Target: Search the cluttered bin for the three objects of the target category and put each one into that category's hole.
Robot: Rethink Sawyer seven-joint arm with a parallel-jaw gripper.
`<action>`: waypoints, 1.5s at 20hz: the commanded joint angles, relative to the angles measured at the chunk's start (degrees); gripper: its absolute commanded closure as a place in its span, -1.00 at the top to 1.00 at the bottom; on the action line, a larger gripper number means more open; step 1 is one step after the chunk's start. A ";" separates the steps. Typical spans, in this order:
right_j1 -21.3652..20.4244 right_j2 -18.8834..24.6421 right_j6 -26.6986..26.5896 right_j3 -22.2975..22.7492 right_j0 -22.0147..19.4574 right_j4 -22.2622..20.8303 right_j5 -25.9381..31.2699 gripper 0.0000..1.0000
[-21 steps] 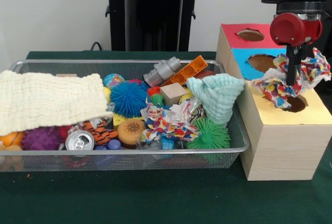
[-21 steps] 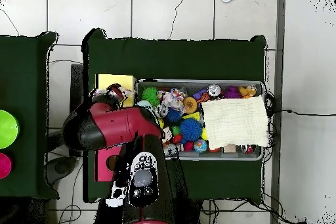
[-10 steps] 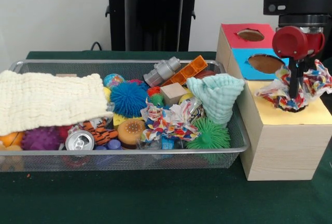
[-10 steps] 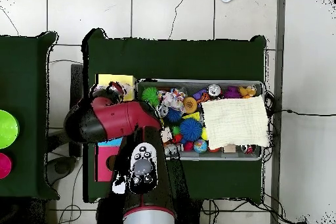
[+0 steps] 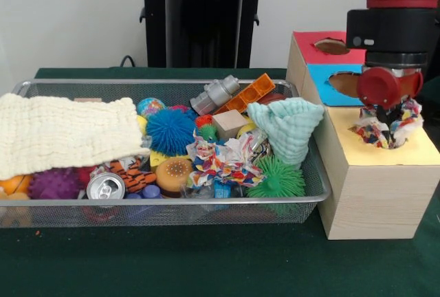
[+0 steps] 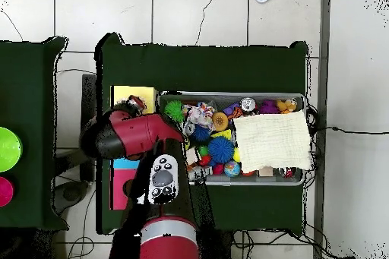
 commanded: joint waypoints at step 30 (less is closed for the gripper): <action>-3.97 1.47 5.66 6.51 -3.22 -1.09 3.57 1.00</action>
